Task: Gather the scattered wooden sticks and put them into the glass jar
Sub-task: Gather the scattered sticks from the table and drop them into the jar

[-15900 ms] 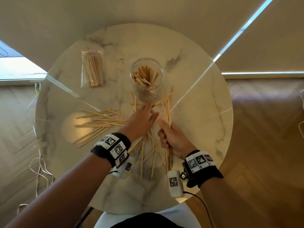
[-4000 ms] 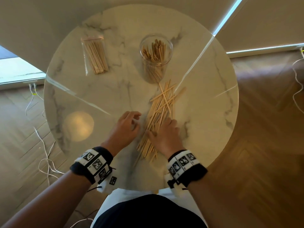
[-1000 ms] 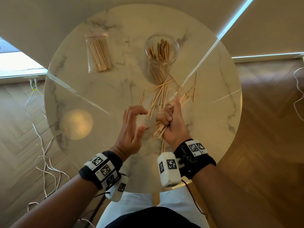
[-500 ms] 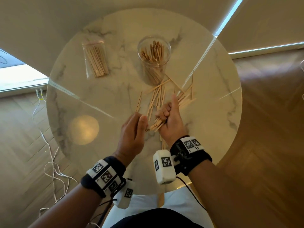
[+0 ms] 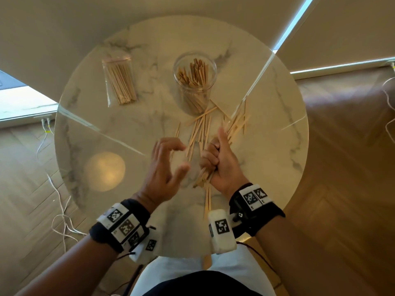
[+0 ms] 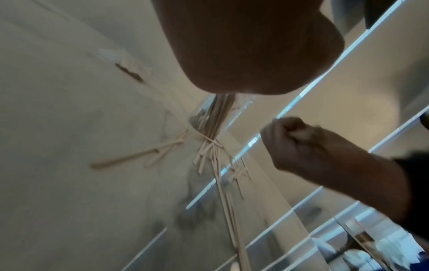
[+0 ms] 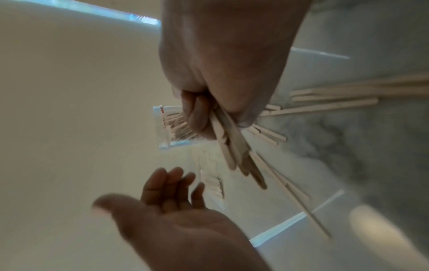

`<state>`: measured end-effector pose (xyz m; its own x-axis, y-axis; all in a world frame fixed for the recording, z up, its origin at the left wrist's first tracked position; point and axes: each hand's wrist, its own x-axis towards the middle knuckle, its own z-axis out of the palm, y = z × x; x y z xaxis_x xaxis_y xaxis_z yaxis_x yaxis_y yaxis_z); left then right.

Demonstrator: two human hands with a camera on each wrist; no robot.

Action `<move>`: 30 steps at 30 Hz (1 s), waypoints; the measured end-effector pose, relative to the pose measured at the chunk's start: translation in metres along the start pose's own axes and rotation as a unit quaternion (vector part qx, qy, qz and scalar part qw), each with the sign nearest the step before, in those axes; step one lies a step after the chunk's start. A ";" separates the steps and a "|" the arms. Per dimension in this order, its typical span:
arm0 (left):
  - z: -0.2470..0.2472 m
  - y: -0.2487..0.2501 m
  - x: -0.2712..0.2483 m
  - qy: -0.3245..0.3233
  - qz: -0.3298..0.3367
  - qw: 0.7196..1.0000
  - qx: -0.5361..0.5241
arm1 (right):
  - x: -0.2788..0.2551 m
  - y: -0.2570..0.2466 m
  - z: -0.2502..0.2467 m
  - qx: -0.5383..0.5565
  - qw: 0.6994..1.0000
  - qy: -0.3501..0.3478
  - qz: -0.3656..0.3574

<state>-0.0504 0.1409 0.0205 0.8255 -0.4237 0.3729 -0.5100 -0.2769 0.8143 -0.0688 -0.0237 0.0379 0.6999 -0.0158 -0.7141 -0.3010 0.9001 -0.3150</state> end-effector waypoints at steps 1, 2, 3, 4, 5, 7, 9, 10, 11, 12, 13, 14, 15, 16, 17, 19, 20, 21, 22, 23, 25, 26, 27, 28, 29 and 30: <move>-0.006 0.000 0.009 0.001 -0.022 1.000 -0.014 | -0.004 0.001 -0.002 -0.043 0.999 0.001 0.003; -0.009 -0.001 0.020 -0.001 -0.066 0.998 -0.023 | -0.007 0.003 -0.004 -0.088 0.996 0.001 0.008; -0.008 -0.004 0.031 -0.010 -0.124 0.992 -0.029 | -0.011 0.006 -0.005 -0.134 0.991 -0.003 0.014; -0.005 -0.007 0.041 -0.028 -0.185 0.982 -0.039 | -0.015 0.010 -0.005 -0.181 0.983 -0.009 0.022; -0.001 -0.008 0.050 -0.053 -0.242 0.967 -0.064 | -0.019 0.013 -0.005 -0.229 0.973 -0.016 0.030; 0.008 -0.005 0.065 -0.079 -0.299 0.943 -0.123 | -0.025 0.019 -0.006 -0.326 0.943 -0.038 0.049; 0.016 0.002 0.076 -0.061 -0.298 0.942 -0.140 | -0.029 0.022 -0.008 -0.405 0.910 -0.067 0.063; 0.019 0.005 0.080 -0.029 -0.295 0.944 -0.145 | -0.030 0.021 -0.010 -0.436 0.894 -0.080 0.068; 0.022 0.007 0.083 0.007 -0.290 0.944 -0.157 | -0.031 0.019 -0.012 -0.461 0.880 -0.091 0.073; 0.023 0.006 0.085 0.039 -0.284 0.942 -0.174 | -0.031 0.016 -0.014 -0.480 0.868 -0.099 0.077; 0.024 0.005 0.085 0.063 -0.279 0.939 -0.192 | -0.031 0.012 -0.015 -0.496 0.859 -0.103 0.081; 0.024 0.002 0.085 0.084 -0.281 0.932 -0.213 | -0.031 0.009 -0.016 -0.508 0.850 -0.106 0.086; 0.024 0.000 0.083 0.103 -0.290 0.922 -0.236 | -0.030 0.006 -0.017 -0.521 0.842 -0.108 0.091; 0.024 -0.003 0.082 0.122 -0.304 0.908 -0.259 | -0.029 0.003 -0.018 -0.533 0.833 -0.111 0.097; 0.022 -0.006 0.082 0.139 -0.321 0.894 -0.279 | -0.028 0.002 -0.018 -0.546 0.824 -0.116 0.103; 0.017 -0.008 0.080 0.160 -0.339 0.876 -0.304 | -0.025 -0.001 -0.017 -0.563 0.809 -0.129 0.109; 0.015 -0.008 0.079 0.164 -0.338 0.878 -0.296 | -0.024 -0.003 -0.016 -0.565 0.807 -0.132 0.110; 0.012 -0.009 0.077 0.168 -0.330 0.886 -0.279 | -0.023 -0.005 -0.013 -0.564 0.807 -0.134 0.109; 0.009 -0.009 0.076 0.174 -0.322 0.893 -0.261 | -0.022 -0.006 -0.011 -0.560 0.810 -0.135 0.106; 0.008 -0.009 0.074 0.185 -0.315 0.899 -0.241 | -0.021 -0.007 -0.008 -0.557 0.813 -0.136 0.102; 0.003 -0.009 0.069 0.202 -0.306 0.908 -0.203 | -0.017 -0.003 0.000 -0.575 0.800 -0.141 0.092; 0.005 -0.007 0.068 0.193 -0.304 0.913 -0.192 | -0.016 -0.003 0.001 -0.593 0.789 -0.139 0.084; 0.007 -0.004 0.068 0.178 -0.303 0.918 -0.186 | -0.015 -0.002 0.001 -0.611 0.776 -0.135 0.078; 0.008 -0.002 0.069 0.165 -0.305 0.918 -0.192 | -0.015 -0.001 0.000 -0.622 0.768 -0.133 0.074; 0.008 0.001 0.071 0.161 -0.313 0.913 -0.207 | -0.014 0.000 -0.001 -0.626 0.765 -0.132 0.072; 0.008 0.003 0.074 0.166 -0.328 0.900 -0.233 | -0.013 0.002 -0.002 -0.625 0.767 -0.132 0.067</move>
<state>0.0078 0.1022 0.0469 0.9785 0.0020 -0.2062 0.2059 0.0505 0.9773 -0.0799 -0.0227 0.0456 0.6649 0.2769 -0.6937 -0.6527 -0.2363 -0.7199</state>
